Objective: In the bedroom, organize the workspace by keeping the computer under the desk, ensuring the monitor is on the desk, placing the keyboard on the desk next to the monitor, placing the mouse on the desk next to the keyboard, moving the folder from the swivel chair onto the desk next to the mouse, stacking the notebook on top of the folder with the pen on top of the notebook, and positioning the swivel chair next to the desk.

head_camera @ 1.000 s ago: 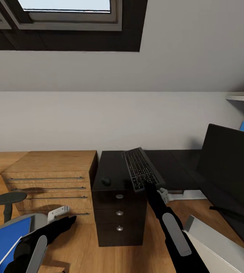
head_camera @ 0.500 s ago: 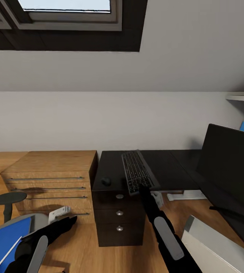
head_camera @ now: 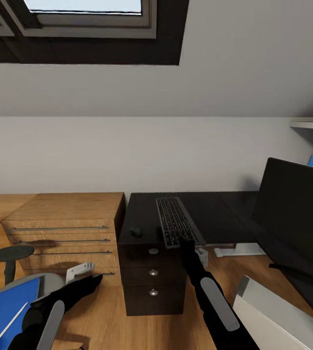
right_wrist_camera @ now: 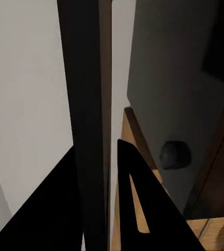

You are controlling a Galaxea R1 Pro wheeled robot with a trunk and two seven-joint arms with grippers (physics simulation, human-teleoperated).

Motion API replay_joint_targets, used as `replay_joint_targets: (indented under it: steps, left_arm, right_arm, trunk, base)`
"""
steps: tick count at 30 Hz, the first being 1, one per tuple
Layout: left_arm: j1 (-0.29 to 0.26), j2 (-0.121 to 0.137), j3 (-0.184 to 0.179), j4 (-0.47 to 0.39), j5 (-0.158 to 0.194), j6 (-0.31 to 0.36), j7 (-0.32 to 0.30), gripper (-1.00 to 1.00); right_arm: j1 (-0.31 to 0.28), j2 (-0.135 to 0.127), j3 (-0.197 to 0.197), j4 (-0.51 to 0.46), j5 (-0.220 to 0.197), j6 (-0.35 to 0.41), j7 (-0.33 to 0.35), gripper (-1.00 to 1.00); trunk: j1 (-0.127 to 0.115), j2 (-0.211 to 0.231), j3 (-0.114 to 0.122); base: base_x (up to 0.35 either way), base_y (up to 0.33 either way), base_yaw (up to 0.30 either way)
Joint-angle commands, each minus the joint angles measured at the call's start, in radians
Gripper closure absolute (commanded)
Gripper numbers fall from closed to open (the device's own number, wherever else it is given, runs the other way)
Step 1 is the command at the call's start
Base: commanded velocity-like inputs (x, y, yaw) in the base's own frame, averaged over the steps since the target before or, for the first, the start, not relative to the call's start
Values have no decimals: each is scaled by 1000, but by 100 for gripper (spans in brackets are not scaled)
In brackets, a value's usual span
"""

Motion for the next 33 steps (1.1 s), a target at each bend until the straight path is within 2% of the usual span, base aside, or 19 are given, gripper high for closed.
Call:
replay_joint_targets:
  steps: [1,30,33]
  left_arm:
    - [-1,-1,1,-2,11,5,8,-100]
    - [-1,-1,0,-2,9,5,10,-100]
    - [-1,-1,0,-2,9,5,10,-100]
  right_arm:
    - [-1,-1,3,-2,-10,-7,0,100]
    - [-1,-1,6,6,-6,-10,0,100]
    - [-1,-1,6,6,-6,-10,0,100]
  trunk:
    - [4,-8,-4]
    - [115,-211,-95]
    - [115,-211,-95]
  base:
    - [0,0,0]
    - [0,0,0]
    - [0,0,0]
